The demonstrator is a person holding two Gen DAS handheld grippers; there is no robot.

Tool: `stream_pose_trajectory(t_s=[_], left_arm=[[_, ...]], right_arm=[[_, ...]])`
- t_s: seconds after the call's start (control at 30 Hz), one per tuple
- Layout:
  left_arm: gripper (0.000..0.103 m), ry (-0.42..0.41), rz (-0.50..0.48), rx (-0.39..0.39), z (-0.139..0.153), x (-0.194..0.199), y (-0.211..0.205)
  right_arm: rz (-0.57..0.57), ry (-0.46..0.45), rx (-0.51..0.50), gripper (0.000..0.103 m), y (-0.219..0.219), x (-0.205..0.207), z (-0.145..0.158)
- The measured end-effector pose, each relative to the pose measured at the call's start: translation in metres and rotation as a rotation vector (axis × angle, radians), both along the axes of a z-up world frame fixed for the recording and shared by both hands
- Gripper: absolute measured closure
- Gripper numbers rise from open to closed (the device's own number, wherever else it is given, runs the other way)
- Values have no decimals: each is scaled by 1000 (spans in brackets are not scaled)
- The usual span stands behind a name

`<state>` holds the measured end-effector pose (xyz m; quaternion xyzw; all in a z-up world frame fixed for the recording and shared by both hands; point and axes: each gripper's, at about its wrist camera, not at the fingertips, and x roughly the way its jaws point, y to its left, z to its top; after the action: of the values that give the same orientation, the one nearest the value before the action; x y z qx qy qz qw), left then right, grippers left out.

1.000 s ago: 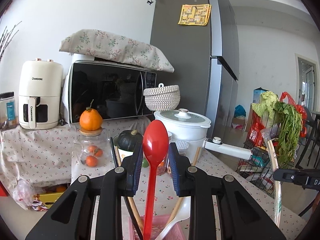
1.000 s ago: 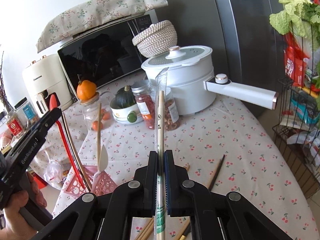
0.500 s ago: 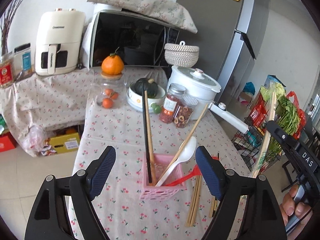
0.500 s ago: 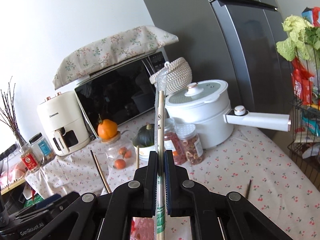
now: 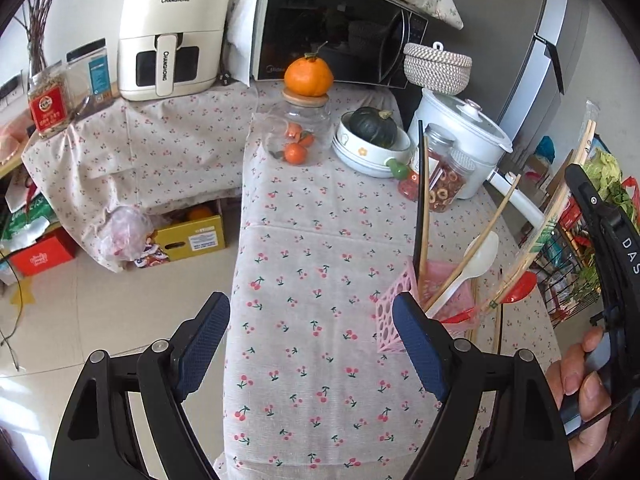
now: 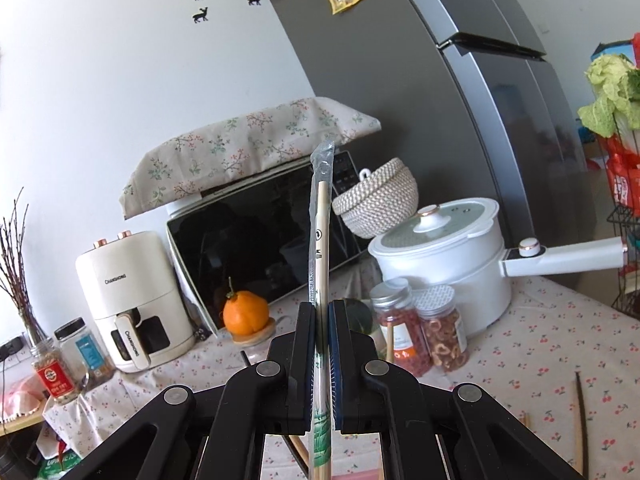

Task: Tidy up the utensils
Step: 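Drop the red spoon into the pink basket with the left tool while the right tool lifts the wrapped chopstick, then lower the wrapped chopstick into the pink basket and open the right tool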

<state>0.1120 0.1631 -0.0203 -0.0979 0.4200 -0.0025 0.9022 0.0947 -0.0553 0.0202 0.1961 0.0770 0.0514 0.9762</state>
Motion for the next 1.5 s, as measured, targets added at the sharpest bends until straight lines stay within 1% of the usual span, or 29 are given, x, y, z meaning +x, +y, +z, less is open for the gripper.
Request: stream_pose_trajectory(t_s=[0.07,0.17,0.33,0.5,0.6,0.7,0.77,0.8,0.87,0.9,0.93,0.97,1.0,1.07,1.17,1.27,1.37,1.5], left_arm=[[17,18,-6,-22,-4,2,6],[17,35,-13,-29,-9,4,9],[17,48,-17,-35,-13,7,11],[17,57,-22,-38,-15,9,9],[17,55,-24,-36,-14,8,8],[17,56,-20,-36,-14,7,8],[17,55,-15,-43,-13,8,9],[17,52,-12,-45,-12,7,9],[17,45,-8,-43,-9,5,7],[17,42,-8,-42,-8,4,6],[17,39,-10,-42,-7,3,4],[17,37,-14,-40,-5,3,2],[17,35,-18,-38,-4,1,0],[16,30,-24,-32,-2,-1,-6],[13,17,-28,-36,2,-5,-14],[11,5,-43,-43,5,-10,-24],[9,-5,-62,-61,8,-15,-35],[8,-11,-78,-68,9,-21,-50]], right_arm=[[-33,-8,-27,97,12,5,-9],[-73,-6,-70,97,26,12,-24],[-91,26,-107,96,33,18,-44],[-78,45,-121,95,35,17,-51],[-63,60,-130,90,37,16,-49],[-49,60,-138,76,34,12,-43],[-42,57,-147,68,31,9,-37],[-36,56,-151,66,29,8,-33],[-26,55,-162,56,23,4,-25],[-22,55,-168,53,20,2,-21],[-17,55,-173,48,17,0,-16],[-15,56,-177,41,13,-2,-12],[-15,60,-182,37,9,-5,-7],[-31,69,-188,26,-1,-10,2],[-54,88,-192,13,-19,-19,13],[-78,97,-211,9,-38,-29,23],[-169,127,-287,9,-51,-36,28],[-153,182,-328,6,-71,-41,27]])
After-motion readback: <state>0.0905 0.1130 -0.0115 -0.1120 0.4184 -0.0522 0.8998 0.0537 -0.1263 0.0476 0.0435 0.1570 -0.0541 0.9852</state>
